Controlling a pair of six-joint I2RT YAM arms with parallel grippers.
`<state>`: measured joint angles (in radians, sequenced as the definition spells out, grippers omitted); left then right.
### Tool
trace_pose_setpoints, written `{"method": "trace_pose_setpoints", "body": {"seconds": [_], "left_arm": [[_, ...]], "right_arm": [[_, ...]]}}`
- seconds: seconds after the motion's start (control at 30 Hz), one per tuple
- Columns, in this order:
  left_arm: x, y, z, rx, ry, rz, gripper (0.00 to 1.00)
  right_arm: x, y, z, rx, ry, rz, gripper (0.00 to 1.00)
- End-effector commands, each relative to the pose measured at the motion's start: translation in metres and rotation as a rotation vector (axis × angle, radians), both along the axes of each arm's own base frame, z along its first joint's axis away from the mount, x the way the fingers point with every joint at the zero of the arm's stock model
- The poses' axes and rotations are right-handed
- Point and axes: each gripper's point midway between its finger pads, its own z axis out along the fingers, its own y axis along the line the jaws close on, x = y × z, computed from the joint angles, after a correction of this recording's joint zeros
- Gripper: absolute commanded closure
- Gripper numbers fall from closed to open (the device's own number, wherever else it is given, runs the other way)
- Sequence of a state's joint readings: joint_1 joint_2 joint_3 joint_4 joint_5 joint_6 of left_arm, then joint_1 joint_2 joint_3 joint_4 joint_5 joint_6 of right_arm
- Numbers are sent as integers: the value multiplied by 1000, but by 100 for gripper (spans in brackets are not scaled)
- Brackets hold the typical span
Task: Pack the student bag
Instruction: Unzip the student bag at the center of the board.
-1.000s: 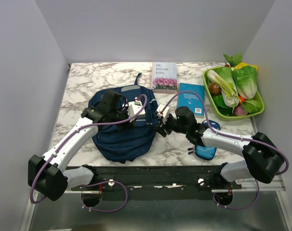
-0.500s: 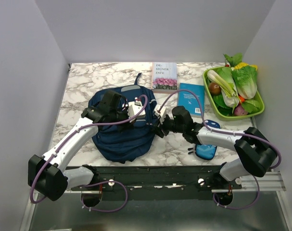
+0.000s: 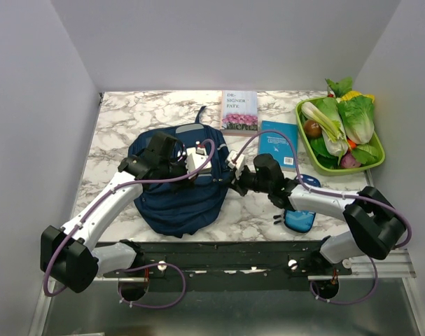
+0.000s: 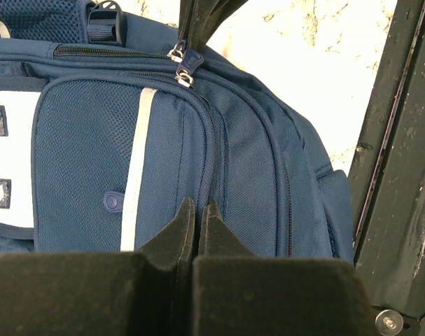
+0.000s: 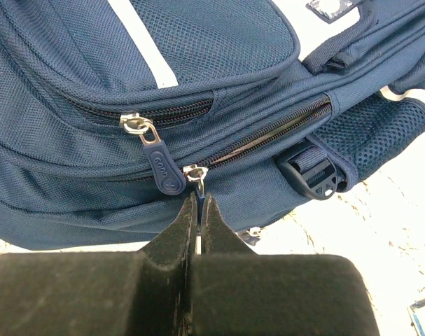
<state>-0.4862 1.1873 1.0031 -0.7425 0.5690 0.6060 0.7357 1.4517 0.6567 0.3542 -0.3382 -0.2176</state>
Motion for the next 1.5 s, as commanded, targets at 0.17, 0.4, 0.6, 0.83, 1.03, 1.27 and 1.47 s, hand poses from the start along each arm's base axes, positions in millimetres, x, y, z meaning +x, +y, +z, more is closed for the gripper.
{"method": "trace_pose_setpoints", "body": {"seconds": [0.17,0.4,0.6,0.83,1.03,1.27,1.47], "left_arm": [[-2,-1,8,-25,-18,-2,100],[15,-11,14,-64,-4,65,100],[32,-17,12,-72,6,120,100],[41,-21,7,-88,26,167,100],[47,-26,11,-109,32,176,100],[62,-33,11,-112,51,219,100],[78,-44,11,-140,101,275,100]], "right_arm": [[5,-7,9,20,-74,-24,99],[-17,-7,3,51,51,-22,99],[-45,2,3,67,70,-18,99],[-64,7,7,93,102,-20,99],[-76,26,18,124,103,4,99],[-94,66,40,139,79,75,99],[-106,94,55,144,48,118,99]]}}
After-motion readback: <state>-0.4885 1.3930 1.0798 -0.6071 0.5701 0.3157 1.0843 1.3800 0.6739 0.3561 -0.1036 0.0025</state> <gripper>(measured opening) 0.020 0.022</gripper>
